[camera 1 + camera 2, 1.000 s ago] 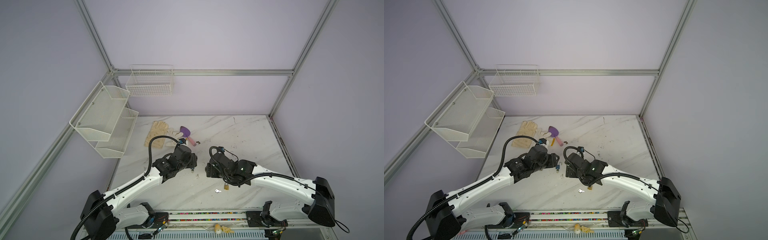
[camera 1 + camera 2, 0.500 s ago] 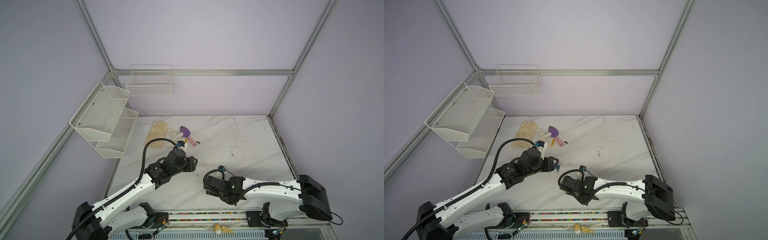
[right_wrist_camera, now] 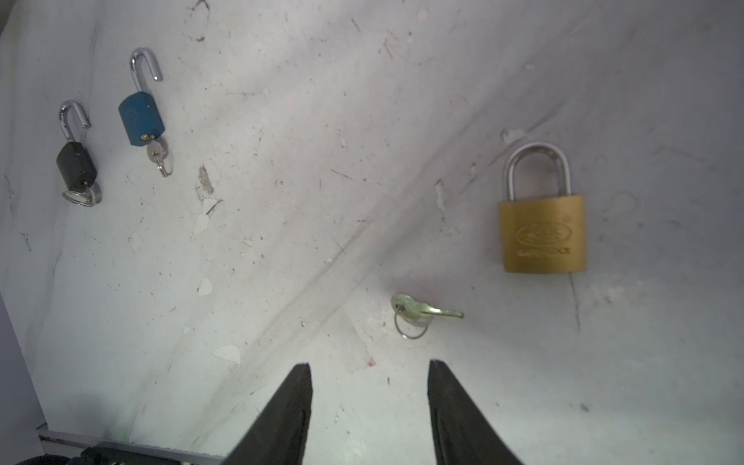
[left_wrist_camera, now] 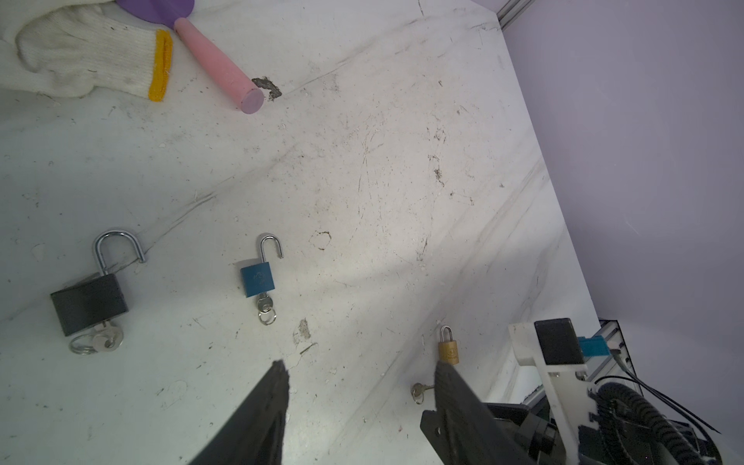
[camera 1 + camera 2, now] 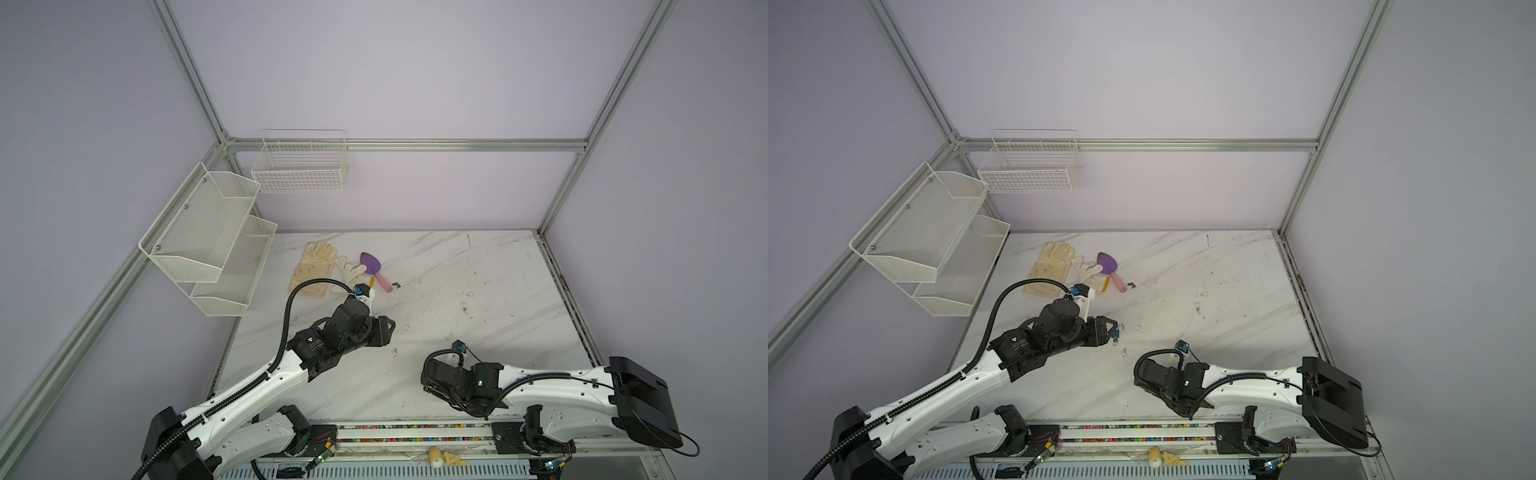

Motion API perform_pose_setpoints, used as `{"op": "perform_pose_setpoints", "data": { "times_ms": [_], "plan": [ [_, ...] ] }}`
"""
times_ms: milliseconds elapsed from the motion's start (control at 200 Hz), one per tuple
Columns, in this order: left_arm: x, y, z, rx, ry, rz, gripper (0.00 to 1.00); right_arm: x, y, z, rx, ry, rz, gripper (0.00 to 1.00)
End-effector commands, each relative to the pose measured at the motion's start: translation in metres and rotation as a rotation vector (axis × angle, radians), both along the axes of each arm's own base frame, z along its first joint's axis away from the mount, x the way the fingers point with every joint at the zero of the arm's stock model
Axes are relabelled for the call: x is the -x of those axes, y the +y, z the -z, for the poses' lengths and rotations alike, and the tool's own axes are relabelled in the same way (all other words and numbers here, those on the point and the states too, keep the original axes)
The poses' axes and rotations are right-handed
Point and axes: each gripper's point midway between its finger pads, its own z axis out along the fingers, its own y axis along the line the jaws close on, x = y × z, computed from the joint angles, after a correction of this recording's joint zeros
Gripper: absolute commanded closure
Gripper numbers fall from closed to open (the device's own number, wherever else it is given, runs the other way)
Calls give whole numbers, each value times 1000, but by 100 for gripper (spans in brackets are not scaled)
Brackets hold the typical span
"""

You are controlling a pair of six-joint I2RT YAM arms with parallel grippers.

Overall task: Unlock with the key
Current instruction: 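Move the right gripper over the brass padlock and loose key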

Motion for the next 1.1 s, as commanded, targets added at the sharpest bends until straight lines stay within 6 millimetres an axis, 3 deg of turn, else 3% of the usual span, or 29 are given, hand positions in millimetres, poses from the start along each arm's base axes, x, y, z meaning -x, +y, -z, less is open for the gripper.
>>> {"op": "perform_pose_setpoints", "data": {
  "times_ms": [0,180,445,485,675,855,960,1095],
  "plan": [
    [3,-1,10,-5,-5,27,42,2,-9,8,-10,33,96,50],
    [4,4,13,-15,-9,9,42,-1,-15,13,-7,34,120,49],
    [-3,13,14,-34,-34,-48,42,-23,-1,8,26,27,58,48],
    [-4,14,13,-33,-38,-56,42,-24,-4,17,54,47,56,48],
    [-7,16,11,-16,-46,-80,42,-34,-7,15,70,42,44,48],
    [-11,18,14,-16,-49,-106,42,-39,4,23,107,56,-15,47],
    [-13,18,14,-16,-51,-112,42,-41,7,17,128,54,-22,46],
    [-15,17,12,-13,-54,-111,42,-42,-5,9,189,38,-28,45]
  ]
}}
